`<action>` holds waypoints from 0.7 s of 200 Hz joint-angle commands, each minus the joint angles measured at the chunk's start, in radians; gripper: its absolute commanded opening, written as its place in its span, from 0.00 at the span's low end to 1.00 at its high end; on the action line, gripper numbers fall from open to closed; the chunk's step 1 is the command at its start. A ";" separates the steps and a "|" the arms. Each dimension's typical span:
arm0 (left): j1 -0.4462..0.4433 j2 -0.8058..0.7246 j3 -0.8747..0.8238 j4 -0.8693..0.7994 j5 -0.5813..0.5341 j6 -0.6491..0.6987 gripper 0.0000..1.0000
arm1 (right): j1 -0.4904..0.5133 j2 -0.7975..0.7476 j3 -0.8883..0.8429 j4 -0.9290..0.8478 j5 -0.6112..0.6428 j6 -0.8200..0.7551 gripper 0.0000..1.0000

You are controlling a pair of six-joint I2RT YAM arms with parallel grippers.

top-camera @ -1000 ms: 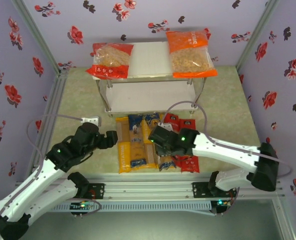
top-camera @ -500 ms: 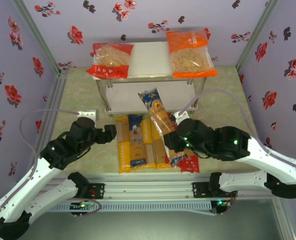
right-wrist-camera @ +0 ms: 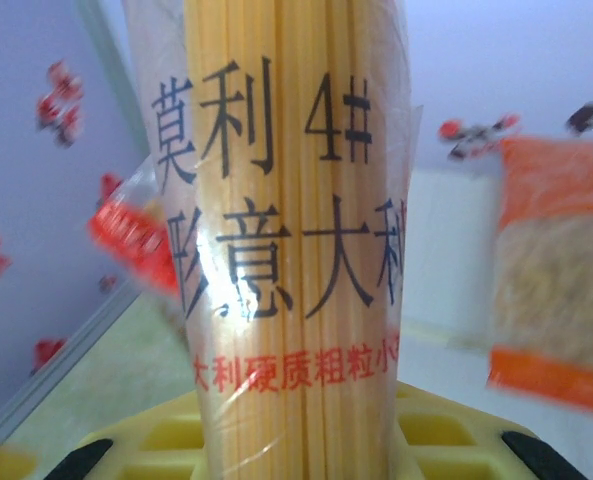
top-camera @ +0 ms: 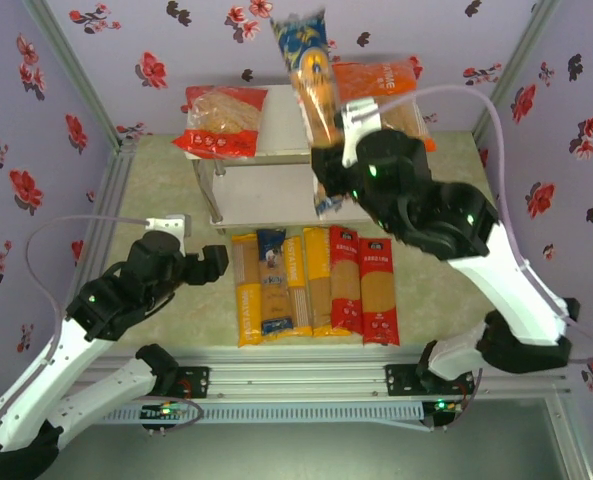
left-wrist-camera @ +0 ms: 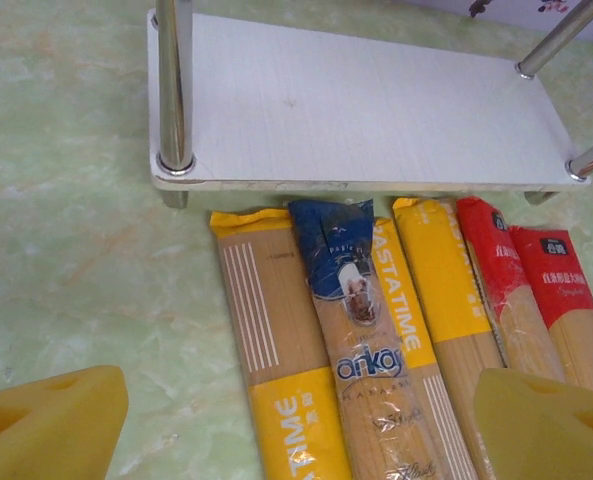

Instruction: Place and organize the pasta boxes and bags onto the shelf

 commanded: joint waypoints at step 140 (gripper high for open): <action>0.014 0.018 0.052 -0.078 -0.018 0.060 0.94 | -0.268 0.439 0.384 0.103 0.015 -0.074 0.00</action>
